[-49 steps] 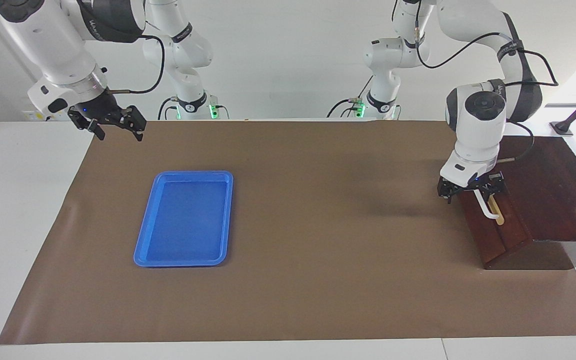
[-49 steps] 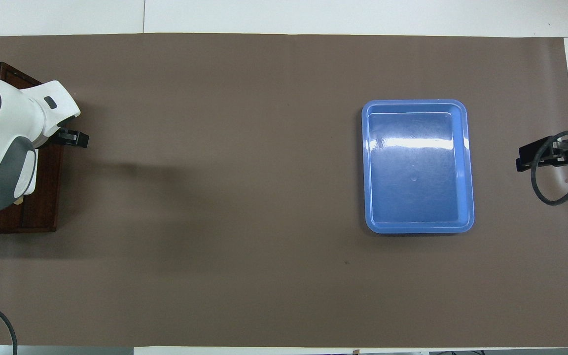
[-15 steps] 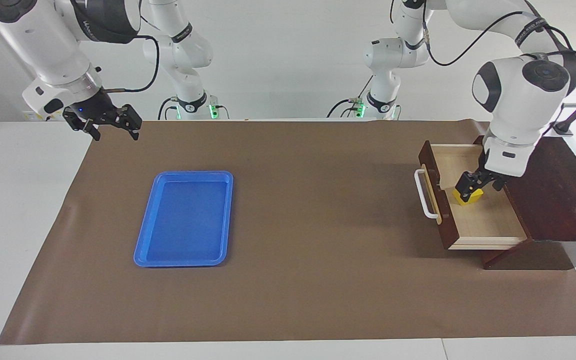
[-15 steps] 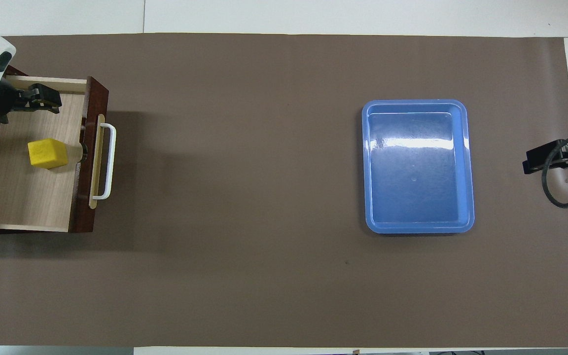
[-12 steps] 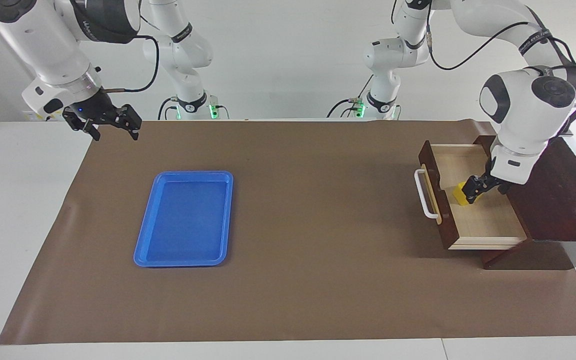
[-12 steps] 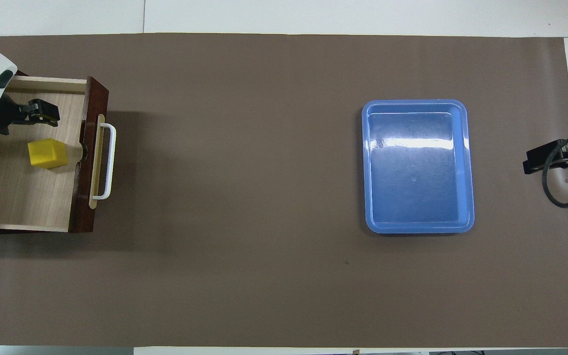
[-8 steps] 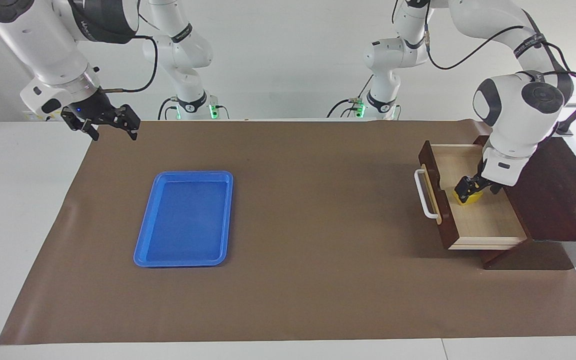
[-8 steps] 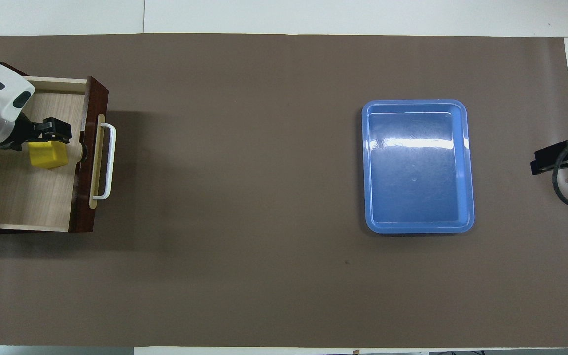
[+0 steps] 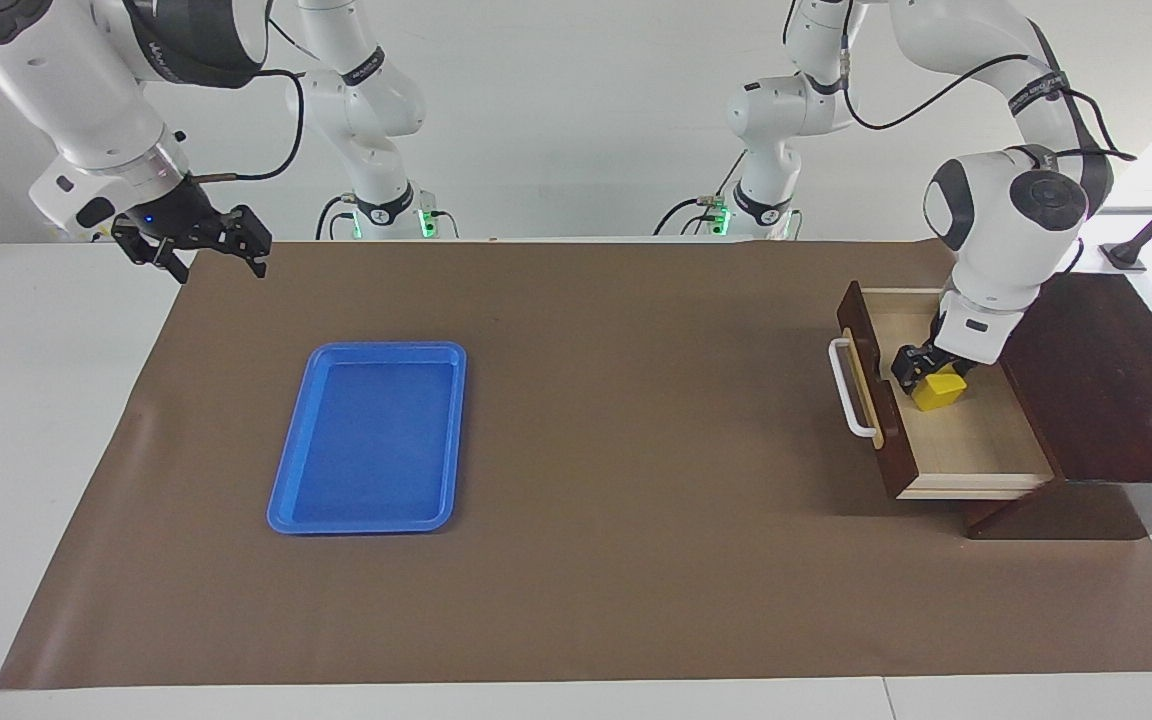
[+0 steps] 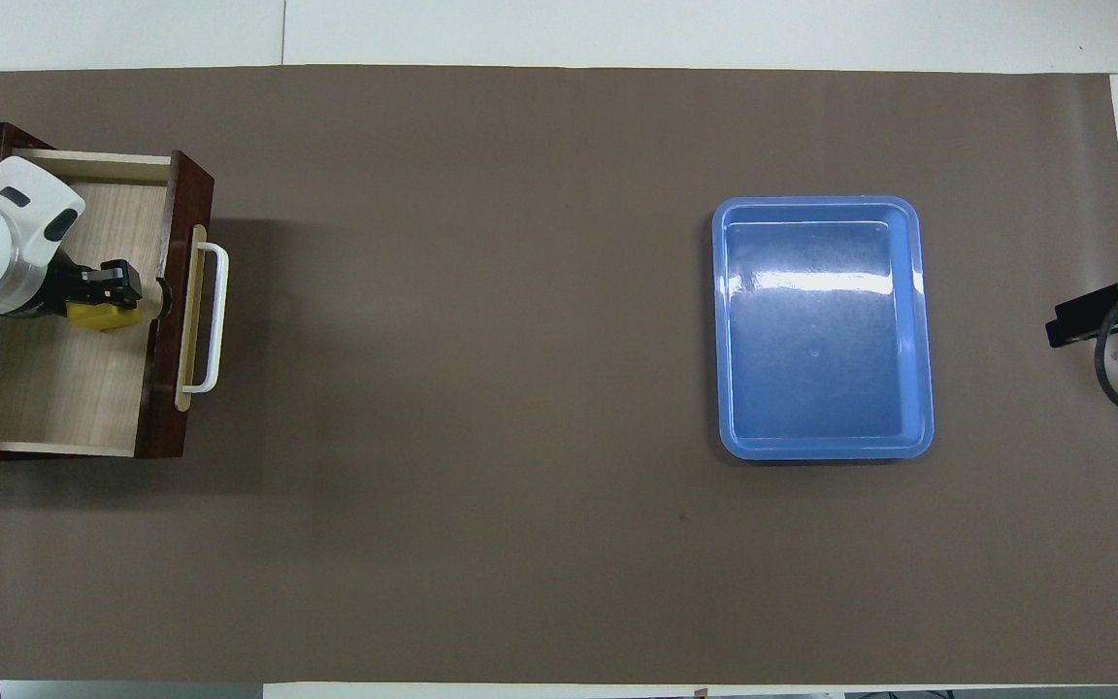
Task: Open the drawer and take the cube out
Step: 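Lower the left gripper into the drawer and grasp the yellow cube, then lift the cube with the left gripper while the right gripper approaches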
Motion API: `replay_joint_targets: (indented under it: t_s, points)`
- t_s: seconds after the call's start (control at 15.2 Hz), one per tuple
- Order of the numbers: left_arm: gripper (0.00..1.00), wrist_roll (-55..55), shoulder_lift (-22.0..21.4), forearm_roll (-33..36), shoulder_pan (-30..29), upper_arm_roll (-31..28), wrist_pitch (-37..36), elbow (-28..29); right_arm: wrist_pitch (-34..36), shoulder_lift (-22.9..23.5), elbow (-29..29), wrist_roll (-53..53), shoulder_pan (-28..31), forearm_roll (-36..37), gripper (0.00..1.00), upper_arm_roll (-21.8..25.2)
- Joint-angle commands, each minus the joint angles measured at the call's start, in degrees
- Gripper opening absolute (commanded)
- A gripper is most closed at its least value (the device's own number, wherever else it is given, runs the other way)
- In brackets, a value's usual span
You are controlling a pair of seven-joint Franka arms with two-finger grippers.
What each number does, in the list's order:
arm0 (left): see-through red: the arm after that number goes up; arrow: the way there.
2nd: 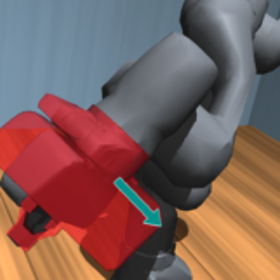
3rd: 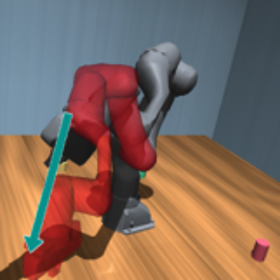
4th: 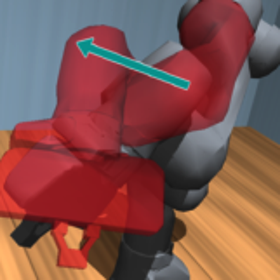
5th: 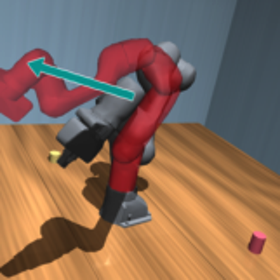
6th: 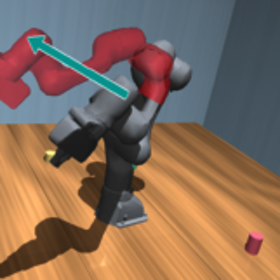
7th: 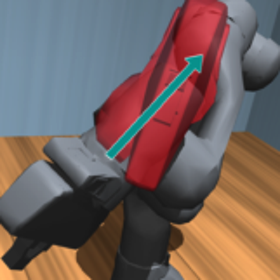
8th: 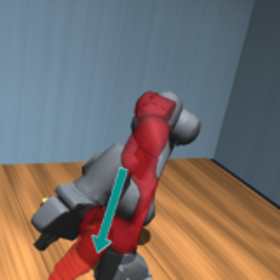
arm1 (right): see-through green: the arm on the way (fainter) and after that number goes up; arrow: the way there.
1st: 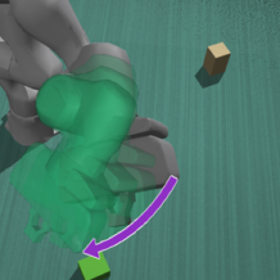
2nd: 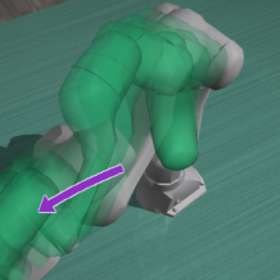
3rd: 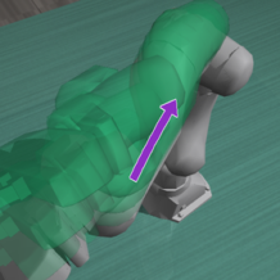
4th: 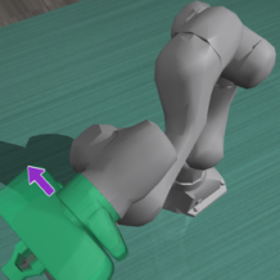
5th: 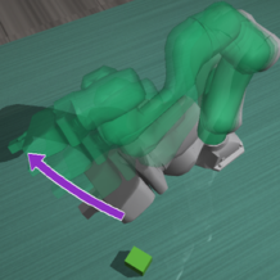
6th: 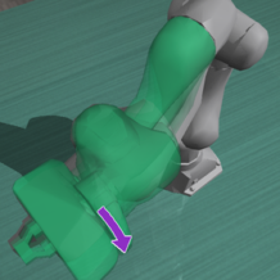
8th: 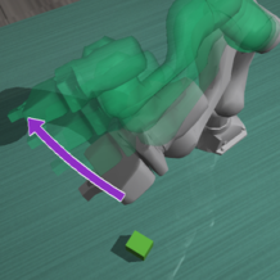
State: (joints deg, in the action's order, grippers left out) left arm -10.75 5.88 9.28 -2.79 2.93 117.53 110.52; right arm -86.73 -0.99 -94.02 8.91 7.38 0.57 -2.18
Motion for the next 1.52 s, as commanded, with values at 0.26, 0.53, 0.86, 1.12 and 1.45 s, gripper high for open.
replay_joint_targets:
  t_s: [0.26, 0.53, 0.86, 1.12, 1.45]
  points:
    - [0.01, -1.8, 4.7, -0.9, 1.5, 0.1, -13.8, -15.9, -0.6, -0.6, -2.1, -15.5, -2.7, -2.5, 1.00, -1.5]
    - [0.01, -23.8, 5.1, -3.4, 8.5, 0.1, -21.6, -22.6, -1.0, 2.5, -2.9, -35.0, -6.3, -9.0, 1.00, -1.6]
    - [0.01, -60.7, 2.9, -12.3, 16.3, 0.5, -22.9, -22.4, -8.3, 5.9, -6.9, -57.3, -12.5, -17.5, 1.00, -1.6]
    - [0.01, -87.7, 2.4, -12.6, 26.9, 0.5, -22.2, -22.4, -16.2, 7.7, -11.3, -70.4, -16.3, -25.8, 1.00, -1.6]
    - [0.01, -105.6, -0.1, -12.6, 32.8, 0.6, -10.0, -15.9, -23.0, 8.2, -17.2, -76.3, -19.4, -36.3, 1.00, -1.6]
